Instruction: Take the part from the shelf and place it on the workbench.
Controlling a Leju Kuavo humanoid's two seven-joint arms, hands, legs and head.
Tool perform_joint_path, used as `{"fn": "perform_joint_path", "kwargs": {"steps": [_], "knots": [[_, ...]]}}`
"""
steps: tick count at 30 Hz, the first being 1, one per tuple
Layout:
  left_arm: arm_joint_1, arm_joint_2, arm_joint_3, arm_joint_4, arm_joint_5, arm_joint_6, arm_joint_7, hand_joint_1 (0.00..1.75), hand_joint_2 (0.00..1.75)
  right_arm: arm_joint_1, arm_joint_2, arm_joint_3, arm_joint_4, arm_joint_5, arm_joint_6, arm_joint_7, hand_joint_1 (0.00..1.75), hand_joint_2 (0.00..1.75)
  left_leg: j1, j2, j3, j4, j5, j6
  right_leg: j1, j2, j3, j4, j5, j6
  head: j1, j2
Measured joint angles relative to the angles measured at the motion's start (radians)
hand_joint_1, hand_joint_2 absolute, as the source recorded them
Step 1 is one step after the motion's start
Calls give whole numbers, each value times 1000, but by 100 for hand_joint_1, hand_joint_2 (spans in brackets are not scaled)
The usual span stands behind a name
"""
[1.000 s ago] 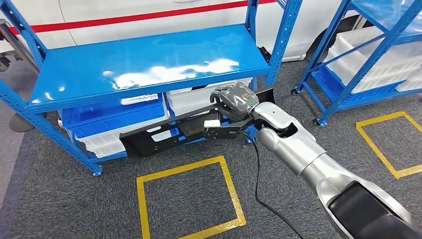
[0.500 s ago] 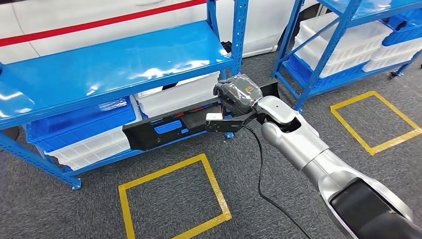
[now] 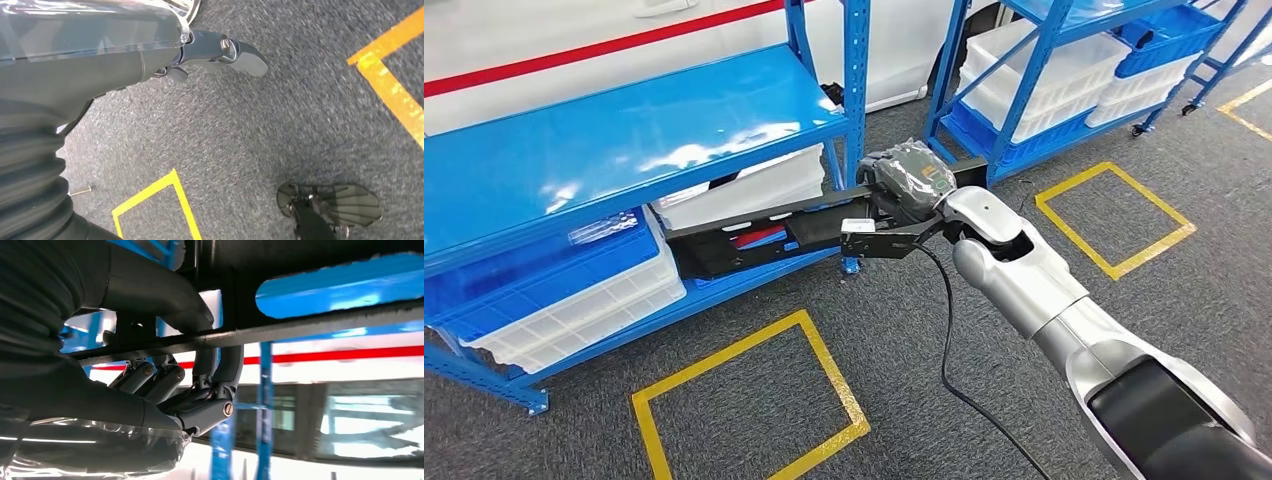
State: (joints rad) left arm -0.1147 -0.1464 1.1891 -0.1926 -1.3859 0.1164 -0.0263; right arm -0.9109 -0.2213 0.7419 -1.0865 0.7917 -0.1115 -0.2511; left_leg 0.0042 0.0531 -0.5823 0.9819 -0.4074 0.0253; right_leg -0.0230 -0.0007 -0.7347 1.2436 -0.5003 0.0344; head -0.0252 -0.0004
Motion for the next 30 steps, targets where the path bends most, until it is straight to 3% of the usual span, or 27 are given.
{"fn": "perform_joint_path", "kwargs": {"steps": [2,3,5,7,9,11,12,13,14,15,16,17,19,21,23,25,27,29,30], "knots": [[0,-1,0,0,0,-2,0,0,175,-2,-1,-5,0,-1,0,1,175,175,2,16,-4,16,-10,-10,-3,-33,67,-123,56,3,0,0],[0,-2,0,0,0,-3,0,0,175,-4,-2,-7,-1,-2,1,2,175,175,0,23,-6,26,-16,-16,-1,-49,93,-172,72,-2,0,0],[-1,-2,0,0,0,-6,0,0,175,-6,-4,-12,-3,-5,2,5,175,175,-4,36,-6,35,-22,-28,6,-58,107,-204,74,-20,0,0],[-1,-2,0,0,0,-9,0,0,175,-7,-9,-18,-5,-9,5,10,175,175,-2,49,-5,35,-26,-39,6,-37,104,-208,81,-35,0,0],[-1,-2,0,0,0,-11,0,0,175,-6,-13,-24,-10,-13,6,13,175,175,3,22,-16,67,-55,-49,1,-19,103,-213,88,-47,0,0],[1,-1,0,0,0,-12,2,0,175,-4,-15,-28,-14,-16,6,17,175,175,7,-24,-61,179,-124,-56,-1,-1,99,-216,93,-55,0,0],[3,-2,0,0,1,-13,3,0,175,-1,-15,-30,-16,-17,6,18,175,175,7,-36,-91,251,-157,-58,0,10,96,-215,95,-58,0,0],[5,-2,0,0,2,-14,5,0,175,3,-15,-31,-16,-17,6,18,175,175,7,-42,-115,306,-177,-59,1,23,94,-215,97,-59,0,0],[6,-2,0,0,3,-14,5,0,175,7,-15,-31,-17,-17,6,19,175,175,7,-44,-124,328,-177,-58,2,37,92,-215,98,-58,0,0],[6,-1,0,0,5,-14,6,0,175,9,-15,-32,-17,-17,6,19,175,175,7,-45,-112,306,-157,-56,3,50,91,-214,99,-57,0,0],[6,-1,0,0,7,-14,6,0,175,10,-15,-33,-17,-17,6,19,175,175,8,-49,-84,251,-123,-54,2,63,91,-213,101,-56,0,0],[5,-1,0,0,9,-14,6,0,175,10,-15,-35,-18,-17,6,19,175,175,8,-60,-48,176,-89,-50,1,75,91,-212,101,-53,0,0],[3,0,0,0,11,-14,6,0,175,7,-16,-38,-21,-18,6,20,175,175,11,-102,4,67,-54,-43,-1,95,86,-211,106,-43,0,0],[2,1,0,0,12,-14,6,0,175,4,-16,-41,-22,-19,7,21,175,175,8,-121,15,40,-52,-36,-6,114,79,-215,114,-26,0,0],[2,-1,0,0,12,-14,7,0,175,4,-20,-44,-22,-20,8,22,175,175,7,-100,18,28,-41,-22,-8,126,75,-224,123,-11,0,0],[2,-2,0,0,10,-14,8,0,175,2,-25,-49,-22,-20,9,21,175,175,11,-76,21,10,-27,-8,-4,85,53,-184,94,-5,0,0],[3,-2,0,0,8,-14,9,0,175,0,-26,-51,-21,-21,9,21,175,175,8,-54,21,4,-22,-1,0,27,-3,-61,29,-4,0,0],[5,-2,0,0,6,-15,11,0,175,7,-27,-51,-20,-21,9,22,175,175,3,-31,18,6,-23,0,0,8,-47,42,-6,-2,0,0],[5,-2,0,0,5,-15,13,0,175,11,-28,-51,-20,-21,9,22,175,175,0,-20,16,7,-23,1,0,6,-47,49,-1,-3,0,0]]}}
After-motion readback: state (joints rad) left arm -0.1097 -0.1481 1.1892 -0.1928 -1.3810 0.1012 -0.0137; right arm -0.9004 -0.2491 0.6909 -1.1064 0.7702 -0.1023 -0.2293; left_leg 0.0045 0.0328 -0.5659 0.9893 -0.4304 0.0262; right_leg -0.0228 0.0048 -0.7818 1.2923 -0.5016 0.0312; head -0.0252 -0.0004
